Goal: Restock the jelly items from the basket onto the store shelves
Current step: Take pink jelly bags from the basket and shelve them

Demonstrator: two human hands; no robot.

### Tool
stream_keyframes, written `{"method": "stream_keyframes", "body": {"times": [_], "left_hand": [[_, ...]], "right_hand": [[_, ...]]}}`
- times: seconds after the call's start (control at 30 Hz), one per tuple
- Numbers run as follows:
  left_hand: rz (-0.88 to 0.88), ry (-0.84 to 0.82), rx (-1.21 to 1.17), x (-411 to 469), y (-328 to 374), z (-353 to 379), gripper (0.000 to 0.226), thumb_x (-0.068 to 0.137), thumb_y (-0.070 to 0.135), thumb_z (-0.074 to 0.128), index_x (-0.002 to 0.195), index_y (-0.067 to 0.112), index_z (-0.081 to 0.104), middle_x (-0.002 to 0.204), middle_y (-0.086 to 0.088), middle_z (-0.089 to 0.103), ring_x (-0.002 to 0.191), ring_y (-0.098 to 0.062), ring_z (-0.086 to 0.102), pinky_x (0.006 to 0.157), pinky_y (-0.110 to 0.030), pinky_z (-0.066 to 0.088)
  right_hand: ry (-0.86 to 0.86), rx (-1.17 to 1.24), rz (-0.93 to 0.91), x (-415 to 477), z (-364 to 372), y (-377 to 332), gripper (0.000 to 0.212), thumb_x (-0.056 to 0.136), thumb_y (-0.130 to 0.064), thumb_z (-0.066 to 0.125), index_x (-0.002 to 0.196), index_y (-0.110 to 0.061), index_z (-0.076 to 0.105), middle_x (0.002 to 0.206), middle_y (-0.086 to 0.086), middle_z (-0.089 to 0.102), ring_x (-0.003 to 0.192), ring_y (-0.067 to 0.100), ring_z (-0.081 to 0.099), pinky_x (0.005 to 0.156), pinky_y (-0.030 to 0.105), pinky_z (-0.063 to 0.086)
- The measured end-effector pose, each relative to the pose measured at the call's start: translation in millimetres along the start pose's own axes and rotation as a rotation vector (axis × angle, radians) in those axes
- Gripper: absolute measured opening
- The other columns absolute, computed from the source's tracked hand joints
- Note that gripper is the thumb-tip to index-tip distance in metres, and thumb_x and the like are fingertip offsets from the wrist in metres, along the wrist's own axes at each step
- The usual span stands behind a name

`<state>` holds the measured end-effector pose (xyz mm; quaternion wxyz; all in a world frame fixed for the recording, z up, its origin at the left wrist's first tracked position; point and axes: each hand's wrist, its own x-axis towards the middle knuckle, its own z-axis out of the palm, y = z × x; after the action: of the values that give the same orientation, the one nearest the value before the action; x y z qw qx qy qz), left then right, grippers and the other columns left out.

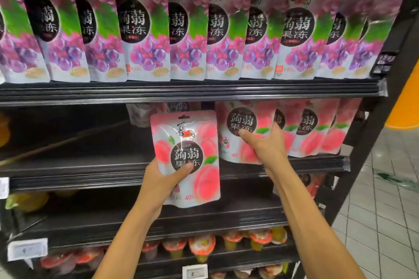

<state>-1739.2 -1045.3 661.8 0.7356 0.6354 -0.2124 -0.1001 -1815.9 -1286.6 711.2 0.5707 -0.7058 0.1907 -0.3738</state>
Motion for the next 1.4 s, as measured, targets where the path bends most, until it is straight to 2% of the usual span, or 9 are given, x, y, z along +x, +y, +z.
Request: {"method": "stream_keyframes", "body": {"times": [0.17,0.33,0.4,0.53,0.67,1.03,1.13,1.27,1.4], "left_hand": [[0.028,0.0,-0.004,1.3,2.2,6.0,0.063,0.057,0.039,0.091,0.111,0.019,0.064,0.099,-0.003,0.076,0.09,-0.02,0.073,0.061,-0.024,0.057],[0.041,-0.03,0.008,0.3,2.2,12.8,0.058,0.058,0.035,0.092,0.108,0.019,0.066,0.099,-0.003,0.076,0.091,-0.02,0.073,0.067,-0.025,0.058],[0.039,-0.034,0.021,-0.8,2.2,14.7,0.061,0.056,0.039,0.088,0.109,0.018,0.066,0.1,-0.003,0.076,0.092,-0.021,0.073,0.07,-0.028,0.059],[0.038,-0.037,0.039,-3.0,2.1,15.0,0.068,0.052,0.044,0.085,0.111,0.017,0.065,0.101,-0.002,0.076,0.093,-0.021,0.073,0.074,-0.033,0.059],[0.044,-0.043,0.037,-5.8,3.7,11.8,0.064,0.053,0.042,0.085,0.109,0.019,0.065,0.101,-0.002,0.076,0.093,-0.02,0.073,0.072,-0.03,0.059],[0.034,-0.089,0.083,-5.8,11.0,14.2,0.055,0.061,0.035,0.085,0.109,0.021,0.064,0.1,0.002,0.076,0.093,-0.017,0.073,0.071,-0.027,0.059],[0.035,-0.105,0.068,-2.4,15.4,15.7,0.057,0.059,0.04,0.086,0.109,0.021,0.064,0.1,0.003,0.076,0.092,-0.016,0.073,0.069,-0.025,0.058],[0.069,-0.119,0.058,-0.3,19.9,20.0,0.054,0.063,0.044,0.086,0.109,0.023,0.065,0.1,0.003,0.076,0.09,-0.013,0.073,0.064,-0.019,0.055],[0.081,-0.133,0.066,4.9,26.0,17.2,0.048,0.07,0.046,0.08,0.11,0.024,0.066,0.1,0.005,0.076,0.087,-0.01,0.073,0.063,-0.016,0.054]], "right_hand": [[-0.06,-0.071,-0.016,-0.7,-2.2,3.5,0.093,0.071,-0.037,0.086,0.144,-0.012,0.035,0.129,-0.006,0.046,0.119,0.012,0.047,0.094,0.029,0.039],[-0.114,-0.198,-0.109,-15.1,-16.0,8.3,0.064,0.07,-0.042,0.084,0.113,-0.006,0.053,0.112,0.001,0.064,0.113,0.02,0.059,0.1,0.043,0.048],[-0.089,-0.234,-0.155,-22.5,-18.8,14.6,0.05,0.073,-0.035,0.085,0.097,-0.005,0.053,0.096,0.004,0.067,0.098,0.025,0.064,0.092,0.047,0.052],[0.047,-0.341,-0.229,-34.5,-20.5,25.2,0.044,0.073,-0.031,0.085,0.11,-0.015,0.065,0.087,-0.015,0.065,0.084,0.006,0.065,0.076,0.013,0.051],[0.176,-0.522,-0.201,-36.6,-18.5,30.6,0.045,0.073,-0.046,0.081,0.108,-0.021,0.068,0.091,-0.007,0.068,0.095,0.02,0.062,0.07,0.033,0.05],[0.321,-0.413,-0.249,-50.0,-2.9,25.2,0.047,0.078,-0.034,0.08,0.118,-0.023,0.057,0.099,-0.003,0.051,0.078,0.012,0.049,0.061,0.016,0.036],[0.141,-0.105,-0.218,-62.6,2.4,12.0,0.015,0.087,-0.036,0.07,0.096,-0.027,0.064,0.081,-0.007,0.063,0.069,0.011,0.06,0.063,0.015,0.044],[-0.329,0.064,-0.042,-74.9,15.8,0.4,0.018,0.086,-0.032,0.074,0.099,-0.021,0.071,0.088,-0.003,0.076,0.08,0.009,0.072,0.069,0.02,0.055],[-0.295,0.154,-0.07,-76.6,26.1,-4.7,0.024,0.081,-0.015,0.079,0.102,-0.022,0.071,0.085,0.0,0.078,0.079,0.016,0.075,0.067,0.019,0.057]]}}
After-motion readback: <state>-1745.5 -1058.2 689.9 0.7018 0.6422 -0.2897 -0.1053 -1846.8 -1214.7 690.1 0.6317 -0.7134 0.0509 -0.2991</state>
